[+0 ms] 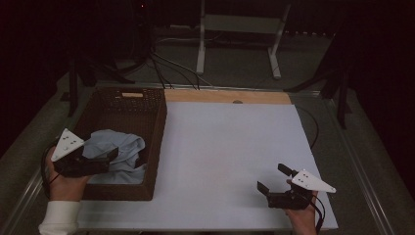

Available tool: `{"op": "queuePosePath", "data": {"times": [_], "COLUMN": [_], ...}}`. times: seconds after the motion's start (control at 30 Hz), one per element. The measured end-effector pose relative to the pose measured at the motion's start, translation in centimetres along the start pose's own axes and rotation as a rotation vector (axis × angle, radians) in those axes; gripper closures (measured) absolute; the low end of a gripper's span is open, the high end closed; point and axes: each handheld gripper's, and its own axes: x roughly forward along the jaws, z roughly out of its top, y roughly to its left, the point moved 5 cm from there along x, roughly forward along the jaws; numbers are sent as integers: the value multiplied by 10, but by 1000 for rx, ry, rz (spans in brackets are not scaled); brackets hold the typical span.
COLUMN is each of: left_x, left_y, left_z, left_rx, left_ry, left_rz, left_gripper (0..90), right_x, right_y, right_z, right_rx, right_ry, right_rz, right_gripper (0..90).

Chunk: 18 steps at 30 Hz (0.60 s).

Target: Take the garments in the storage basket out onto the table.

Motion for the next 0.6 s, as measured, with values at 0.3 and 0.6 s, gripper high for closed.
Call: {"op": "queuePosePath", "data": {"times": [0.3, 0.6], "left_x": [14, 24], "left_y": [10, 21], "left_z": [-2, -5], "left_rx": [4, -13], "left_ry": [53, 84], "left_rz": [27, 47], "left_gripper": [7, 7], "right_x": [0, 0], "right_y": [-1, -1], "right_z": [0, 0], "right_rx": [1, 3], "right_ry": [-2, -3], "right_rz": [-1, -1], "right_gripper": [0, 0]}}
